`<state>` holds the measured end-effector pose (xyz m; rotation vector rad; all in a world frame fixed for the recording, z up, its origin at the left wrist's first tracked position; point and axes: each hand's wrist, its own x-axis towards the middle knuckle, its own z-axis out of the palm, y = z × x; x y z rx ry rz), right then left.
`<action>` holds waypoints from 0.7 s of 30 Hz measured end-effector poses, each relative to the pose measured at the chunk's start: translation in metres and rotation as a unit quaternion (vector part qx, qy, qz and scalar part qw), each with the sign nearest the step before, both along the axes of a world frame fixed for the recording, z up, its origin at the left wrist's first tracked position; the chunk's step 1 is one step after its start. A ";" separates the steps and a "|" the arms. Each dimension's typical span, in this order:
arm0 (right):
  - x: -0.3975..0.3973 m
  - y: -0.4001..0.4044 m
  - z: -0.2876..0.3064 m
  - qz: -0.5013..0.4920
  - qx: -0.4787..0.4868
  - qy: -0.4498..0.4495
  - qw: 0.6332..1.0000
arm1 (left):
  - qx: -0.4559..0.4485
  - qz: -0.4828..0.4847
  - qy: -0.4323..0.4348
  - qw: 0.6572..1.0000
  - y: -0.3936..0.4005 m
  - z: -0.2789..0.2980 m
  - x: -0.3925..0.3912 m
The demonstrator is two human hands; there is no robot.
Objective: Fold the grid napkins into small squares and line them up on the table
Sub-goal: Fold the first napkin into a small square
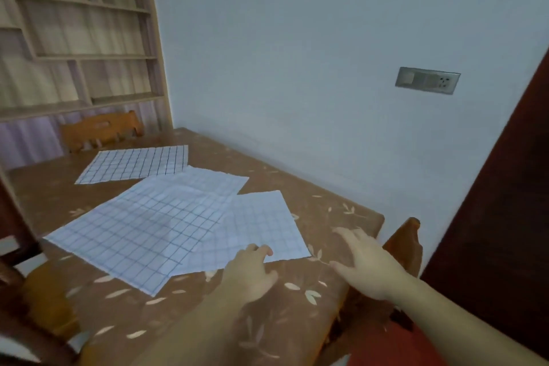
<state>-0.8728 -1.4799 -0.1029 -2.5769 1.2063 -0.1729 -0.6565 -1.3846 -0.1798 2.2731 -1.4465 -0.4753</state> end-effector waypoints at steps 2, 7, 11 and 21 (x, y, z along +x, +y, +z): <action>0.015 -0.041 -0.018 0.011 0.019 0.004 1.000 | 0.003 0.023 0.027 0.999 -0.035 -0.023 0.009; 0.045 -0.119 -0.077 0.037 0.096 0.050 0.993 | 0.041 0.069 0.067 0.994 -0.086 -0.070 0.023; 0.075 -0.175 -0.111 0.095 0.103 0.102 0.985 | 0.082 0.101 0.065 0.989 -0.121 -0.086 0.032; 0.141 -0.279 -0.192 0.324 0.047 0.207 0.922 | 0.137 0.255 0.059 0.955 -0.167 -0.113 0.017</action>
